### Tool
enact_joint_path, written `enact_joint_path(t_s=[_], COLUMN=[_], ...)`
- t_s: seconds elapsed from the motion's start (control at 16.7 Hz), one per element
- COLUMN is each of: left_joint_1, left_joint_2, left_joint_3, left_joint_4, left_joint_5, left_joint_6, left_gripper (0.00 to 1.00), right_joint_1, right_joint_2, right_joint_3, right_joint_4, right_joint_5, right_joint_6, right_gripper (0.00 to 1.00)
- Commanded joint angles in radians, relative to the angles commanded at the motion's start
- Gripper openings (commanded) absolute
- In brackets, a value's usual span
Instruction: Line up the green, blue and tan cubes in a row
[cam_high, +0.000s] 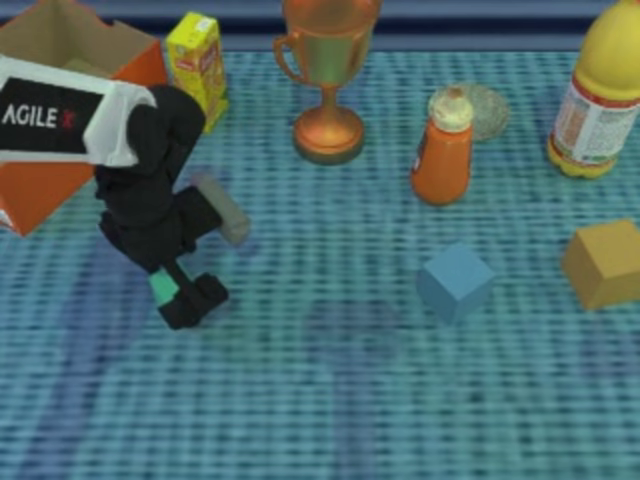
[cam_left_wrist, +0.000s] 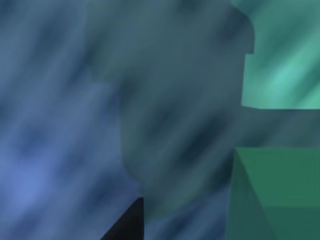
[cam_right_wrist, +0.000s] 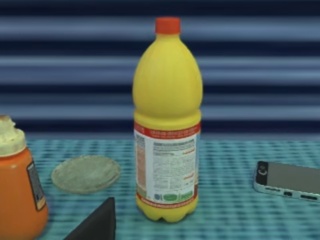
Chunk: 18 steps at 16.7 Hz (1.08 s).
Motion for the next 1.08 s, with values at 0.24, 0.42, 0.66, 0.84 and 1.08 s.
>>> enact_joint_path(t_s=[0.24,0.42,0.66,0.84,1.08], left_joint_1=[0.000,0.000,0.000,0.000,0.010], left_joint_2=[0.000,0.000,0.000,-0.042,-0.076], left_joint_3=[0.000,0.000,0.000,0.009,0.056], left_joint_4=[0.000,0.000,0.000,-0.027,-0.102], left_joint_5=[0.000,0.000,0.000,0.017,0.017], left_joint_6=[0.000,0.000,0.000,-0.012,-0.016], left_gripper=[0.10,0.00,0.00,0.00,0.00], right_joint_1=[0.000,0.000,0.000,0.000,0.000], right_joint_2=[0.000,0.000,0.000,0.000,0.000], right_joint_3=[0.000,0.000,0.000,0.000,0.000], right_joint_4=[0.000,0.000,0.000,0.000,0.000], right_joint_5=[0.000,0.000,0.000,0.000,0.000], right_joint_6=[0.000,0.000,0.000,0.000,0.000], right_gripper=[1.00,1.00,1.00,1.00,1.00])
